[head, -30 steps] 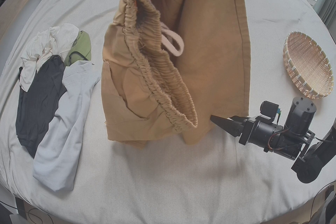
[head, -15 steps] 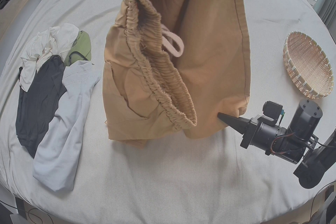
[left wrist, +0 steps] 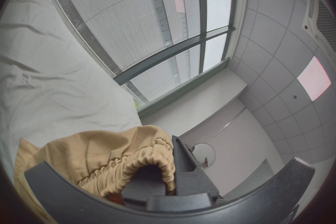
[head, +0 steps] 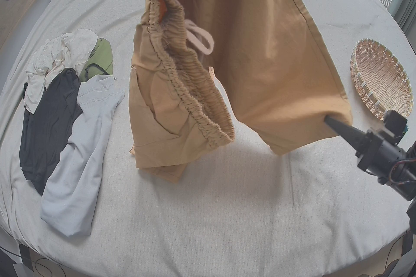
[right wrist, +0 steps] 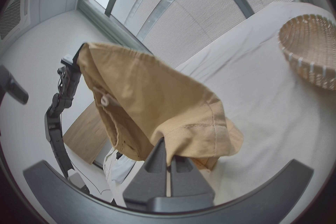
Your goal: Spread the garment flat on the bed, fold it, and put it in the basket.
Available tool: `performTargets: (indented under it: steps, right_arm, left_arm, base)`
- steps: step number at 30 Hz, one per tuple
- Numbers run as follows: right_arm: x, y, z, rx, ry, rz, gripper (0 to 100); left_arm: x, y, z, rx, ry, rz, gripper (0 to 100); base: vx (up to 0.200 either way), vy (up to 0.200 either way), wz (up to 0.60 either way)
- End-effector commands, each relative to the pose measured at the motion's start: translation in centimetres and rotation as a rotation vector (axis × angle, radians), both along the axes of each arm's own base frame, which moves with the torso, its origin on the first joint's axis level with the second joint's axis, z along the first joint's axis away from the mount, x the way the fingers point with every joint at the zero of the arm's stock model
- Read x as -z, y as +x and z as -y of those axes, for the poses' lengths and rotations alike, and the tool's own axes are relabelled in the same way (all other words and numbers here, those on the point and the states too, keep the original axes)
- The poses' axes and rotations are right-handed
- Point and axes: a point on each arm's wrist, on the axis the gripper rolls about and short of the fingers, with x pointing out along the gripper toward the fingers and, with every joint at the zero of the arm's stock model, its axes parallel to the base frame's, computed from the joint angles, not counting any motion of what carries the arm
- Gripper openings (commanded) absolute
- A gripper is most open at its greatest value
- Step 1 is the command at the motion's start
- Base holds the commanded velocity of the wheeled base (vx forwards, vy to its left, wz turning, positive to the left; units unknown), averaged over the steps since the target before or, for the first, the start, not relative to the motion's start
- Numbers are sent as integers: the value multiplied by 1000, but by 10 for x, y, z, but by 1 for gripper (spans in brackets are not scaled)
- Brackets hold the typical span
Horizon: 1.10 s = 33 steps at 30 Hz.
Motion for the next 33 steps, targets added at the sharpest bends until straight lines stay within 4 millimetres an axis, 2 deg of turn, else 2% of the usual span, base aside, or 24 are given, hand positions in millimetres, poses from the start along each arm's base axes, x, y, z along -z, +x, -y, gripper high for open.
performTargets:
  steps: [1, 5, 9, 11, 14, 15, 16, 19, 24, 29, 30, 33]
  right_arm:
    - [-55, -50, 43, 75, 88, 103, 0]
    - [-49, -55, 49, 48, 48, 1, 0]
    - [-35, -47, 49, 53, 29, -83, 0]
    - [-17, -35, 48, 65, 7, -166, 0]
    - [5, -27, 47, 66, -29, -256, 0]
    - [7, -27, 47, 66, -33, -266, 0]
    - [19, -25, 45, 57, -55, -313, 0]
    - [36, -21, 43, 42, -83, -382, 0]
    - [52, -19, 37, 8, -103, -441, 0]
    - [64, -19, 30, -30, -119, -465, 0]
    - [65, -19, 30, -31, -120, -468, 100]
    - [68, -20, 27, -49, -125, -470, 100]
  left_arm:
    - [-1, -4, -28, -126, 69, -125, 0]
    - [13, 1, -42, -163, 98, -262, 0]
    - [42, 18, -48, -219, 134, -386, 0]
    - [67, 31, -51, -262, 183, -459, 0]
    - [94, 41, -55, -274, 225, -524, 0]
    - [97, 42, -56, -274, 229, -532, 0]
    - [111, 48, -59, -266, 232, -542, 0]
    - [132, 58, -66, -263, 209, -522, 0]
    - [148, 60, -66, -257, 133, -448, 0]
    - [142, 53, -69, -242, 51, -379, 0]
    - [141, 52, -70, -243, 50, -378, 0]
    - [138, 43, -72, -233, 41, -359, 0]
  base:
    - [0, 0, 0]
    - [0, 0, 0]
    - [0, 0, 0]
    - [0, 0, 0]
    - [0, 0, 0]
    - [0, 0, 0]
    - [0, 0, 0]
    - [0, 0, 0]
    - [0, 0, 0]
    - [0, 0, 0]
    - [0, 0, 0]
    - [0, 0, 0]
